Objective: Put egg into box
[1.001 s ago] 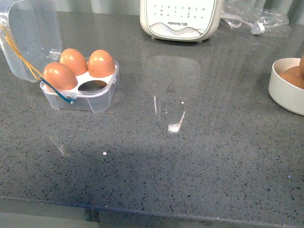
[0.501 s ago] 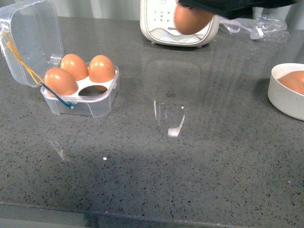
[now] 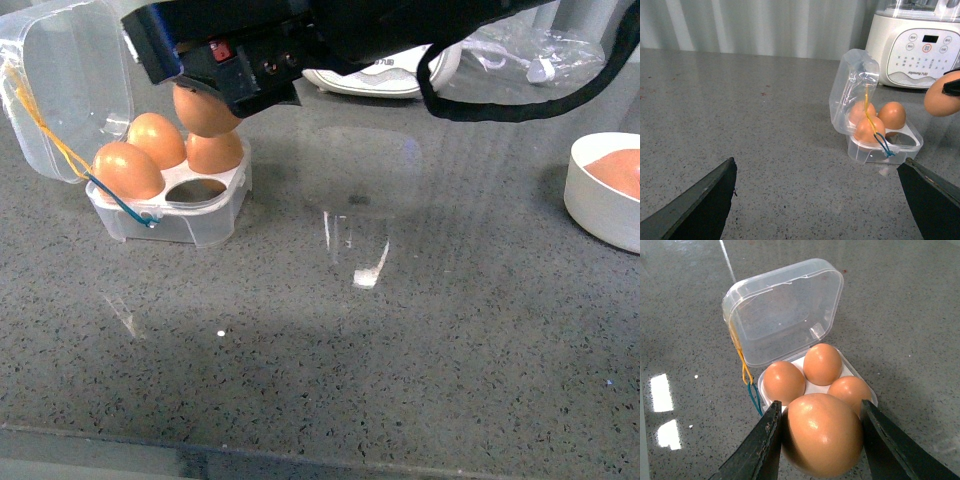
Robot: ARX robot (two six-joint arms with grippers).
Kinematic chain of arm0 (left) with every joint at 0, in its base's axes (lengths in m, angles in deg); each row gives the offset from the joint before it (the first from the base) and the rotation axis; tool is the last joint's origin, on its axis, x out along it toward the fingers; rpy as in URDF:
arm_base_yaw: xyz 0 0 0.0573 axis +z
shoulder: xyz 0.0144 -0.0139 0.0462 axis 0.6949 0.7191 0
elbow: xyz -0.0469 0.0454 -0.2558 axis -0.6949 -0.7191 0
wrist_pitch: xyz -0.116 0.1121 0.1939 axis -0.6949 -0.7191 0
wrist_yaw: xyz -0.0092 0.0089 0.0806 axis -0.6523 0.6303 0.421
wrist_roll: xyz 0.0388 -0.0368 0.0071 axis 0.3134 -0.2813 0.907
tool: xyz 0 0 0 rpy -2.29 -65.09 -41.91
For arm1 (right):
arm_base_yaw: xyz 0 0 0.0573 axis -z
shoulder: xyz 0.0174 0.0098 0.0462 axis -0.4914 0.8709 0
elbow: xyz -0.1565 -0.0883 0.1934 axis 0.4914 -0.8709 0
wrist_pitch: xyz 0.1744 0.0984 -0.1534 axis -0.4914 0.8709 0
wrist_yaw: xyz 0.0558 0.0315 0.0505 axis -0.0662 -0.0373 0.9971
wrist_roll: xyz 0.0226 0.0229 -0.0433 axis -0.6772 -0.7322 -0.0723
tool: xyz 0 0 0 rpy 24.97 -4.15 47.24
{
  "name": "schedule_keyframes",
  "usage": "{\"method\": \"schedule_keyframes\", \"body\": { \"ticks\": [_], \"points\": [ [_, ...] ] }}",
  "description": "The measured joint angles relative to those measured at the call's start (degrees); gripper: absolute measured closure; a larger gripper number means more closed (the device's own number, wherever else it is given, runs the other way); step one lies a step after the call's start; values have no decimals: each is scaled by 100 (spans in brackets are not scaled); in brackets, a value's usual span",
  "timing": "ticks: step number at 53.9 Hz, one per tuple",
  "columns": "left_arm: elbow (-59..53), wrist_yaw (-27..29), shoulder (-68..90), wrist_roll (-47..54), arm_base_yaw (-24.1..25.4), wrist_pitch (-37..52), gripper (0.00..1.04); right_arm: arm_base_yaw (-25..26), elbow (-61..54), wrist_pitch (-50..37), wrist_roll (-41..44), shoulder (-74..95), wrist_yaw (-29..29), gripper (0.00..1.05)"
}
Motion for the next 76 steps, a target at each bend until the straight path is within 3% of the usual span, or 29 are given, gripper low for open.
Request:
{"method": "schedule_keyframes", "body": {
  "ticks": [39, 57, 69, 72, 76],
  "points": [
    [0, 0, 0, 0, 0, 0, 7, -157, 474, 197, 76, 603, -98, 66],
    [0, 0, 0, 0, 0, 0, 7, -74, 442, -57, -70, 564, -356, 5],
    [0, 0, 0, 0, 0, 0, 7, 192, -48, -398, -483, -146, -802, 7],
    [0, 0, 0, 0, 0, 0, 7, 332, -229, -472, -695, -433, -1161, 7],
    [0, 0, 0, 0, 0, 0, 7, 706, -638, -608, -964, -894, -2061, 7]
  ]
}}
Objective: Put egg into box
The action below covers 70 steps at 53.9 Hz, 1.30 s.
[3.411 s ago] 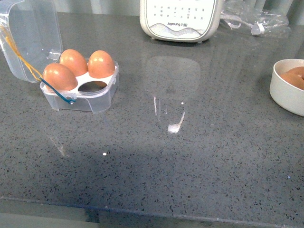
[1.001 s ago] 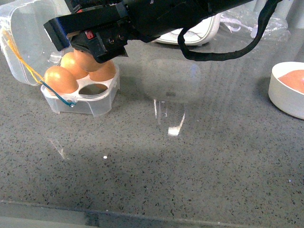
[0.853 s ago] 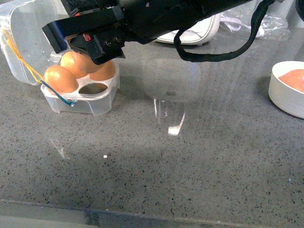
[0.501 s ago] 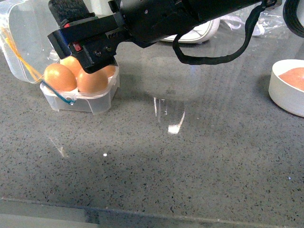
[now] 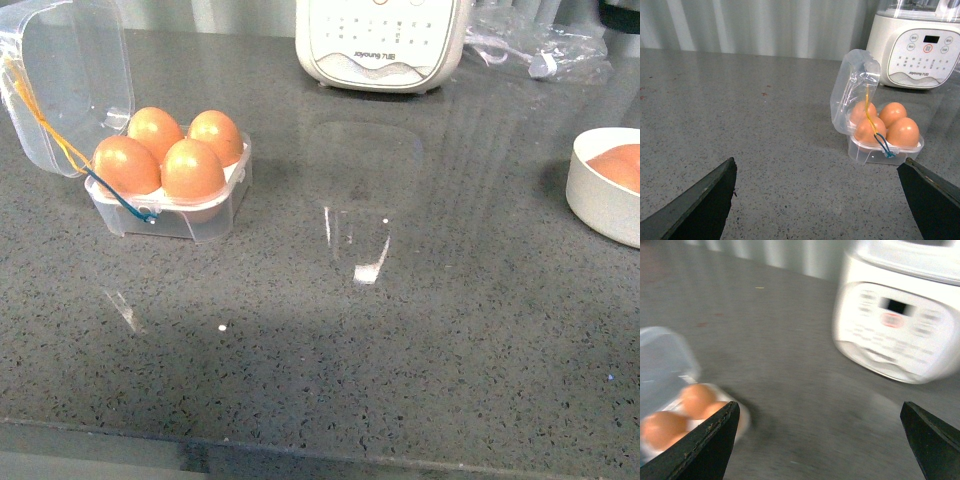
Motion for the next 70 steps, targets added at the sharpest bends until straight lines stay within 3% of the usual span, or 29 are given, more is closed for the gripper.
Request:
{"method": "schedule_keyframes", "body": {
  "ticks": [4, 16, 22, 25, 29, 42, 46, 70],
  "points": [
    [0, 4, 0, 0, 0, 0, 7, 275, -313, -9, -46, -205, -684, 7],
    [0, -2, 2, 0, 0, 0, 7, 369, -420, -52, -76, -201, -809, 8],
    [0, 2, 0, 0, 0, 0, 7, 306, -1064, -1681, -52, -275, -1976, 22],
    [0, 20, 0, 0, 0, 0, 7, 417, -1646, -2450, -44, -494, -2129, 33],
    [0, 11, -2, 0, 0, 0, 7, 739, -2358, -2911, -44, -964, -2057, 49],
    [0, 2, 0, 0, 0, 0, 7, 1224, -3495, -3123, -42, -1812, -1600, 85],
    [0, 2, 0, 0, 0, 0, 7, 1370, -3836, -3136, -39, -2151, -1384, 101],
    [0, 2, 0, 0, -2, 0, 7, 2039, -5025, -2557, -26, -3899, -815, 102]
  ]
}}
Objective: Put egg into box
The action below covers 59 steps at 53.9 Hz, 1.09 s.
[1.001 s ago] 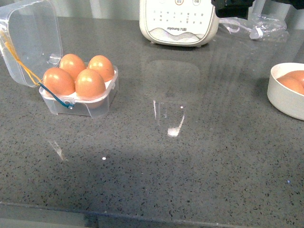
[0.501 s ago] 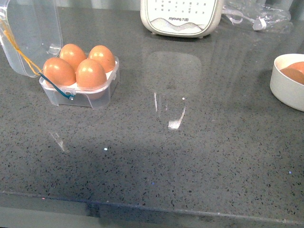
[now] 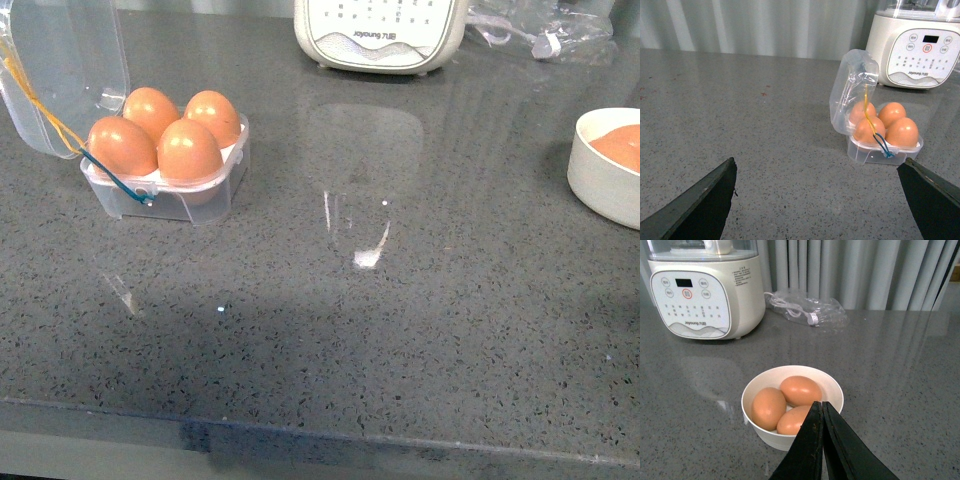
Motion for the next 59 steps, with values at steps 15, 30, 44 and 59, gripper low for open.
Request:
{"method": "schedule_keyframes", "body": {
  "ticks": [15, 30, 44, 59],
  "points": [
    [0, 0, 0, 0, 2, 0, 7, 509, -376, 238, 0, -721, 494, 102],
    [0, 0, -2, 0, 0, 0, 7, 509, -551, 1014, 0, -1615, 514, 102],
    [0, 0, 0, 0, 2, 0, 7, 509, -551, 1954, 0, -2616, 514, 102],
    [0, 0, 0, 0, 2, 0, 7, 509, -553, 2581, 0, -3259, 514, 102]
  ]
}}
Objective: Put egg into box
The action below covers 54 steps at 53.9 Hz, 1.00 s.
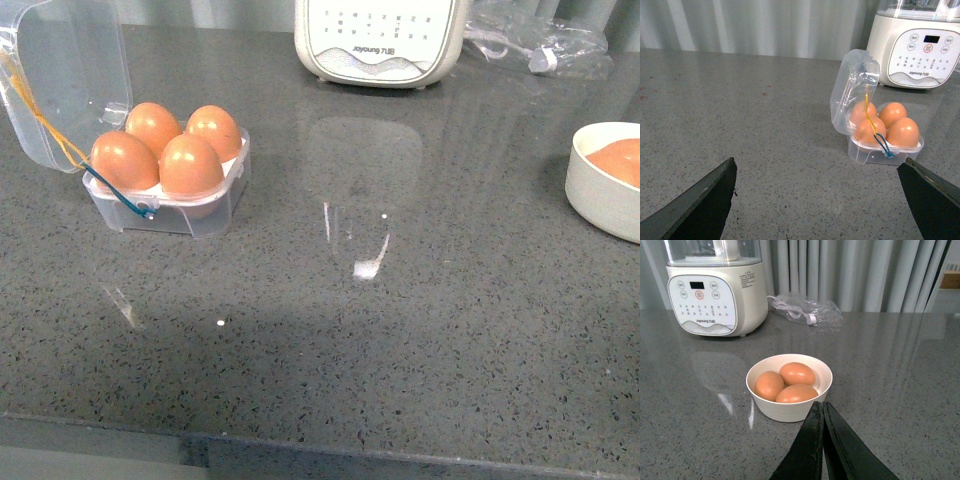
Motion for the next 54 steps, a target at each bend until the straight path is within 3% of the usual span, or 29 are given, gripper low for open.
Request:
{"method": "schedule_keyframes", "body": {
  "ticks": [21, 28, 39, 43, 54],
  "points": [
    [0, 0, -2, 0, 0, 0, 7, 0, 2, 734, 0, -743, 0, 102],
    [0, 2, 0, 0, -2, 0, 7, 2, 2, 1705, 0, -1534, 4, 102],
    [0, 0, 0, 0, 0, 0, 7, 2, 2, 1749, 2, -1718, 4, 101],
    [0, 0, -4, 0, -2, 0, 7, 2, 2, 1749, 4, -1720, 4, 91],
    [0, 0, -4, 0, 0, 0, 7, 0, 2, 1749, 4, -1720, 2, 45]
  ]
}}
